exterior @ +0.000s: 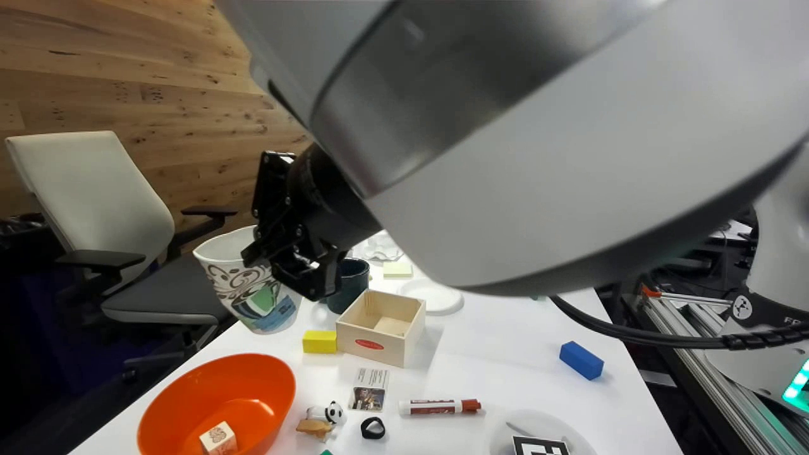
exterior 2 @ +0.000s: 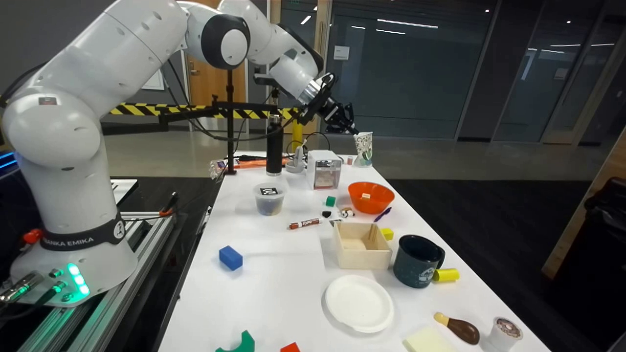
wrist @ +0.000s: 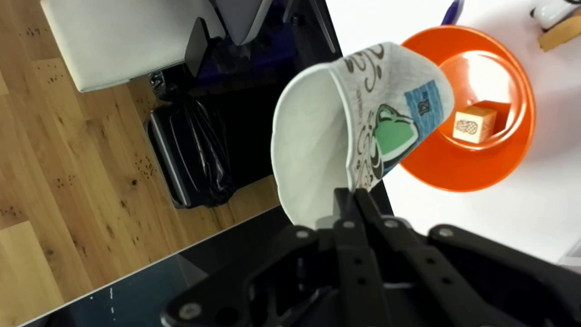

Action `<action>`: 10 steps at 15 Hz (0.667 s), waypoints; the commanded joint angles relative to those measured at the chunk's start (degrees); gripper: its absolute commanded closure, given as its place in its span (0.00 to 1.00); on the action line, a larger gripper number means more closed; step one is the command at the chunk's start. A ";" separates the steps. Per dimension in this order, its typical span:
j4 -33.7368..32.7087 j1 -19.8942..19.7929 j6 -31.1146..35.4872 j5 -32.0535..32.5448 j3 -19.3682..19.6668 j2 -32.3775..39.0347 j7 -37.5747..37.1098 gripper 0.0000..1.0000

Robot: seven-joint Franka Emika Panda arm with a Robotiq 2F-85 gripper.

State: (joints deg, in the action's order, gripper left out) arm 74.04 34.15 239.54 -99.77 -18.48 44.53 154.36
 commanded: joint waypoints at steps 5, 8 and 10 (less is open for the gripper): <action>-3.82 -2.24 -4.90 -3.30 -1.87 1.23 -9.15 0.99; -2.94 -3.37 -7.68 -3.51 -2.13 0.97 -15.01 0.99; -2.29 -3.93 -9.32 -3.10 -1.95 0.79 -19.33 0.99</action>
State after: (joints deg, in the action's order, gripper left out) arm 72.46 31.36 232.18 -101.20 -19.79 45.49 139.33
